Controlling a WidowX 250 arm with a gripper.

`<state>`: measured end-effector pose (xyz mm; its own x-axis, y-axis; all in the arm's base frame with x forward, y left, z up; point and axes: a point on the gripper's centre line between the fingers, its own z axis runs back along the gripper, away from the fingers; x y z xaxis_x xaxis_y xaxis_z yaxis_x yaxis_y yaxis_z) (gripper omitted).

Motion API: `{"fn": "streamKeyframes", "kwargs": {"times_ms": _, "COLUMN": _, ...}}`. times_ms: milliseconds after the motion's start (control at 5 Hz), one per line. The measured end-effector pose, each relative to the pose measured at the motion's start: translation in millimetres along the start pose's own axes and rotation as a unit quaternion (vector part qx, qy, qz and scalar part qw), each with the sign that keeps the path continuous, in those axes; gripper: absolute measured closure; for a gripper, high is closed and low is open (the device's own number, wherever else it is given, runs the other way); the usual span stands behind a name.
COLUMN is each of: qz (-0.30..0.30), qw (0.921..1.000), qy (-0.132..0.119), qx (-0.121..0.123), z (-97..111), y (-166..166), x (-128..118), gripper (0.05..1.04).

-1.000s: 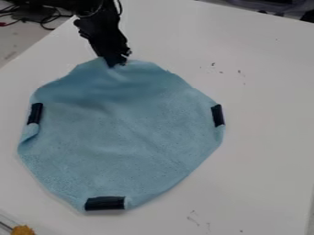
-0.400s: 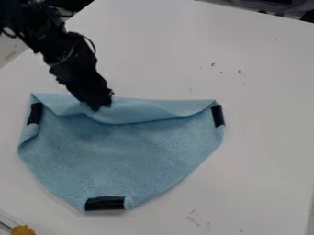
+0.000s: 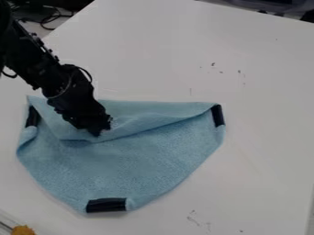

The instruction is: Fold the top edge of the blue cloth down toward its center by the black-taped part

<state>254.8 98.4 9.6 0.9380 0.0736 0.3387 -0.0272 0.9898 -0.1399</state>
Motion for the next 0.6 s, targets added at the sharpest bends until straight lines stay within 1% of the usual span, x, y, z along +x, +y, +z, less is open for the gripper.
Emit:
{"fn": "streamKeyframes", "kwargs": {"times_ms": 200, "qz": 0.012, "qw": 0.9999, "qy": 0.009, "qx": -0.005, "z": 0, "y": -1, "x": -5, "gripper": 0.449}}
{"fn": "streamKeyframes", "kwargs": {"times_ms": 400, "qz": 0.027, "qw": 0.9992, "qy": 0.028, "qx": 0.001, "z": 8, "y": -5, "x": -15, "gripper": 0.164}}
{"fn": "streamKeyframes", "kwargs": {"times_ms": 600, "qz": 0.029, "qw": 0.9989, "qy": 0.033, "qx": 0.016, "z": 27, "y": -16, "x": -19, "gripper": 0.074}}
